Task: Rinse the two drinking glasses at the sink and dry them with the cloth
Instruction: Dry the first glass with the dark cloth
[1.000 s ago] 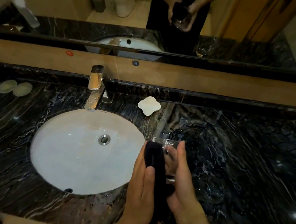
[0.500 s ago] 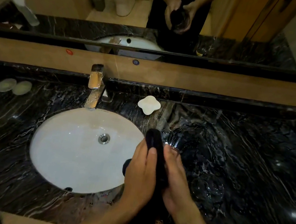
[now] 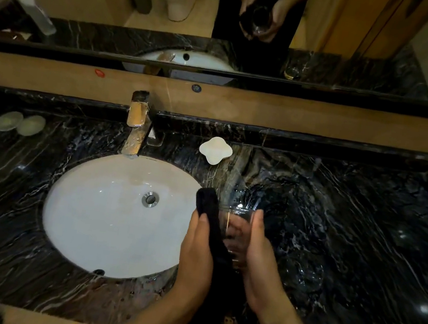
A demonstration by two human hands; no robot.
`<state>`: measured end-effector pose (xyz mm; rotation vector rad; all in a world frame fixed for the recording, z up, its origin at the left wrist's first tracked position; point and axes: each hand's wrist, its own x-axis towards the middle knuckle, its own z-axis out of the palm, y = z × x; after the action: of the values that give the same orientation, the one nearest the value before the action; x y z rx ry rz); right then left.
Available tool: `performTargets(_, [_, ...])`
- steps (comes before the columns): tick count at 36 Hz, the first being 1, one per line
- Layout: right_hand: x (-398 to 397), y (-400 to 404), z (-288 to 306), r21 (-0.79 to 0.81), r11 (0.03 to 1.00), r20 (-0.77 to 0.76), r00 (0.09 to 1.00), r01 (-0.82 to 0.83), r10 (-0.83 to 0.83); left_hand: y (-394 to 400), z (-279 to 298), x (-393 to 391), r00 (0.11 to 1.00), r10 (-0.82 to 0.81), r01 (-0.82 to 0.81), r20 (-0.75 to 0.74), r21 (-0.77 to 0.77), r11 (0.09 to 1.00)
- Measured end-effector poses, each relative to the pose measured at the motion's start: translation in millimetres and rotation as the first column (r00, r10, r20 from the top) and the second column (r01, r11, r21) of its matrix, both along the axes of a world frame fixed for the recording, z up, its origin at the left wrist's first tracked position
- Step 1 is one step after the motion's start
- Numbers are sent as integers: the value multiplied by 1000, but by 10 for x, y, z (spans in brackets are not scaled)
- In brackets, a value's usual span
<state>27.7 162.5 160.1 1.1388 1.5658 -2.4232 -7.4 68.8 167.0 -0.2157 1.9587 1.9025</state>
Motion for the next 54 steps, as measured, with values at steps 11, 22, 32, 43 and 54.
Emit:
performTargets(11, [-35, -50, 48, -259, 959, -106, 984, 112, -143, -9, 88, 67, 888, -288, 174, -360, -316, 933])
performTargets(22, [8, 21, 84, -364, 931, -143, 986, 24, -81, -14, 76, 142, 988, -74, 68, -136, -49, 997])
performTargets(32, [10, 34, 50, 24, 1000, -21, 1000, 8, -8, 49, 140, -272, 972, -84, 82, 220, 20, 996])
performTargets(43, [-46, -23, 184, -260, 935, -34, 965, 242, -259, -45, -79, 119, 773, -455, 238, -443, -462, 855])
performTargets(54, [-6, -56, 60, -88, 987, -11, 991, 135, -137, 68, -7, -44, 958, -75, 51, 278, 93, 994])
